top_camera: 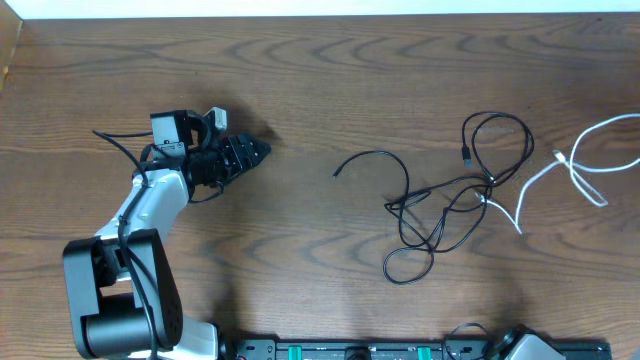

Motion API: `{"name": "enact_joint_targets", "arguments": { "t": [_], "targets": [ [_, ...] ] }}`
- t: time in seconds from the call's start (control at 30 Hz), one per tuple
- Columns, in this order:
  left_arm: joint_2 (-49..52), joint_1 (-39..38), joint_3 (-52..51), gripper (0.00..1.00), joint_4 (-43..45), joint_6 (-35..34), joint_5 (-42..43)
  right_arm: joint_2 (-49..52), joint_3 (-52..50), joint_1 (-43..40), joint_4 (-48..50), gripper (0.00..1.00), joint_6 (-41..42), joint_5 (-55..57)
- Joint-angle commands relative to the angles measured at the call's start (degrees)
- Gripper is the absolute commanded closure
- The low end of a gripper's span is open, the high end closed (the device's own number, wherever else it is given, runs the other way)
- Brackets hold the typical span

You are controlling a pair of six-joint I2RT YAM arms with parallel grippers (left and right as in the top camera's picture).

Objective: Untangle cables
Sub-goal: 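Pull the white cable out of the pile to the right with the right gripper, then lay the white cable at the far right and open the right gripper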

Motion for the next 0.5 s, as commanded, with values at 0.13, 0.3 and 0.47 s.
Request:
{"name": "enact_joint_targets", "arguments": {
  "t": [0.13, 0.3, 0.47],
  "targets": [
    [0.3, 0.0, 0.1, 0.3, 0.3, 1.4, 0.3, 4.4, 7.5, 14.8, -14.5, 0.99, -6.8, 21.4],
    [0.3, 0.0, 0.1, 0.3, 0.3, 1.4, 0.3, 8.3, 5.5, 18.8, -20.2, 0.99, -8.6, 21.0],
    [0.3, 0.0, 0.1, 0.29, 0.3, 1.4, 0.3, 9.0, -1.8, 18.9, -21.6, 0.99, -0.3, 20.9]
  ]
}}
